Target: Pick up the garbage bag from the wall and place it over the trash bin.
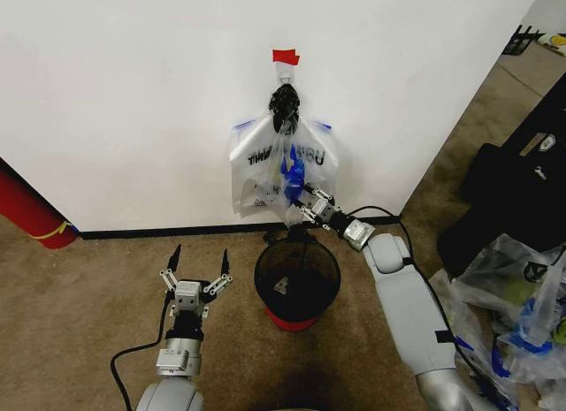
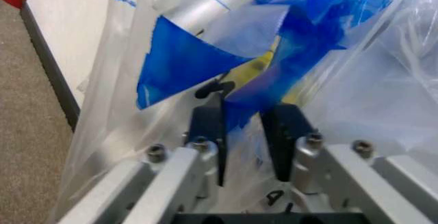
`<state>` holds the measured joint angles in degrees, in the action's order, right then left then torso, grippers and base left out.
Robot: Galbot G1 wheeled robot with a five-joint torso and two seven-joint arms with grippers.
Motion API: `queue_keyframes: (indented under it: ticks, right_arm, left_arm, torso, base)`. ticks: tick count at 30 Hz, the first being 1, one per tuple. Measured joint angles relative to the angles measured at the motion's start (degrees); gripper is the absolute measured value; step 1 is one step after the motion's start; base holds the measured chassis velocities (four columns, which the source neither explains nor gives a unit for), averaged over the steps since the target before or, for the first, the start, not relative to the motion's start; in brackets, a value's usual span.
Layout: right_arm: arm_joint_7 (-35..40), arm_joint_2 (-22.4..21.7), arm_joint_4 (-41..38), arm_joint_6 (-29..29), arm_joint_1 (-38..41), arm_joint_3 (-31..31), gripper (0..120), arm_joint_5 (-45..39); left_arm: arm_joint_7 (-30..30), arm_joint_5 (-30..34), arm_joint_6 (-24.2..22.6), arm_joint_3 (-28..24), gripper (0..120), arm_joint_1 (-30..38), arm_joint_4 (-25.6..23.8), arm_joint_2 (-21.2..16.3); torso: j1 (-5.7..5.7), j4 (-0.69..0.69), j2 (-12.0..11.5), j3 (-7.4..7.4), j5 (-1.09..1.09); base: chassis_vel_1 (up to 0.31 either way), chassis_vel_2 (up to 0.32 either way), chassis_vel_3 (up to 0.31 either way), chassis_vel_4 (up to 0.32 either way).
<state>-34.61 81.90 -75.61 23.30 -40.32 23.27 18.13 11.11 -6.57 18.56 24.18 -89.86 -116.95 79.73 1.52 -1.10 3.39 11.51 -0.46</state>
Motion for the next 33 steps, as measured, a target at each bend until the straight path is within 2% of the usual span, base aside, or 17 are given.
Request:
queue_keyframes:
  ticks: [3, 4, 7, 10, 11, 17, 18, 19, 22, 26, 28, 30, 32, 33]
  right_arm:
    - [0.3, -0.1, -0.7, -0.2, -0.5, 0.3, 7, -0.5]
    - [0.5, -0.3, -1.8, -0.4, -1.2, 0.5, 0, -1.7]
    - [2.8, -1.0, -5.1, -1.0, -4.4, 0.4, 0, -6.8]
    - [9.2, -2.7, -9.9, -2.2, -8.7, -1.3, 0, -14.7]
    - [9.2, -2.7, -9.9, -2.2, -8.7, -1.3, 0, -14.7]
    - [22.3, -7.9, -19.5, -4.2, -16.3, -3.2, 0, -36.5]
    - [23.3, -9.0, -21.0, -4.2, -17.6, -3.2, 0, -41.1]
    - [23.3, -9.0, -21.0, -4.2, -17.6, -3.2, 0, -41.1]
    - [24.1, -11.4, -24.2, -3.7, -21.7, -1.9, 0, -50.3]
    - [24.0, -12.3, -26.0, -2.4, -26.2, -0.2, 0, -53.7]
    - [23.6, -12.0, -26.2, -2.2, -26.7, 0.1, 0, -53.7]
    - [23.1, -10.8, -26.2, -1.7, -27.2, 0.4, 0, -53.4]
    - [21.5, -8.7, -26.1, -0.7, -27.5, 0.5, 0, -52.4]
    - [21.5, -8.7, -26.1, -0.7, -27.5, 0.5, 0, -52.4]
  left_arm:
    - [0.0, 0.1, 0.0, 0.1, 100, 0.1, 0.1, 0.0]
    - [0.0, 0.3, 0.0, 0.1, 100, 0.3, 0.1, 0.0]
    - [-0.3, 1.0, -0.3, -0.1, 100, 0.9, 0.1, -0.3]
    - [-0.9, 2.0, -1.4, -1.4, 100, 2.3, -0.4, -1.5]
    - [-0.9, 2.0, -1.4, -1.4, 100, 2.3, -0.4, -1.5]
    - [-3.5, 6.4, -2.7, -5.3, 100, 8.0, -1.8, -6.6]
    - [-3.9, 7.7, -2.7, -5.7, 100, 9.2, -2.1, -7.6]
    - [-3.9, 7.7, -2.7, -5.7, 100, 9.2, -2.1, -7.6]
    - [-5.4, 10.8, -2.4, -7.3, 100, 12.3, -2.6, -10.8]
    - [-6.8, 10.0, -0.8, -8.9, 100, 16.0, -1.6, -14.5]
    - [-6.9, 9.1, -1.0, -9.6, 100, 16.9, -1.3, -15.0]
    - [-6.9, 6.8, -1.6, -10.6, 100, 17.9, -0.8, -15.0]
    - [-7.0, 1.8, -2.4, -12.4, 100, 19.1, 0.3, -13.7]
    - [-7.0, 1.8, -2.4, -12.4, 100, 19.1, 0.3, -13.7]
  torso:
    - [0.00, 0.00, 0.0, 0.00, 0.00]
    - [0.00, 0.00, 0.0, 0.00, 0.00]
    - [0.00, 0.01, 0.0, 0.00, 0.01]
    - [0.00, -0.02, 0.0, 0.00, 0.01]
    - [0.00, -0.02, 0.0, 0.00, 0.01]
    - [0.00, -0.02, 0.0, 0.00, 0.00]
    - [0.00, -0.02, 0.0, 0.00, 0.01]
    - [0.00, -0.02, 0.0, 0.00, 0.01]
    - [0.00, -0.01, 0.0, 0.00, 0.00]
    - [0.00, -0.02, 0.0, 0.00, 0.01]
    - [0.00, -0.01, 0.0, 0.00, 0.01]
    - [0.00, 0.00, 0.0, 0.00, 0.00]
    - [0.00, 0.00, 0.0, 0.00, 0.00]
    - [0.00, 0.00, 0.0, 0.00, 0.00]
  base:
    - [0.000, 0.000, 0.000, 0.000]
    - [0.000, 0.000, 0.000, 0.000]
    - [0.000, 0.000, 0.000, 0.000]
    - [0.000, 0.000, 0.000, 0.000]
    - [0.000, 0.000, 0.000, 0.000]
    - [0.000, 0.000, 0.000, 0.000]
    - [0.000, 0.000, 0.000, 0.000]
    - [0.000, 0.000, 0.000, 0.000]
    - [0.000, 0.000, 0.000, 0.000]
    - [0.000, 0.000, 0.000, 0.000]
    - [0.000, 0.000, 0.000, 0.000]
    - [0.000, 0.000, 0.000, 0.000]
    - [0.000, 0.000, 0.000, 0.000]
    - [0.000, 0.000, 0.000, 0.000]
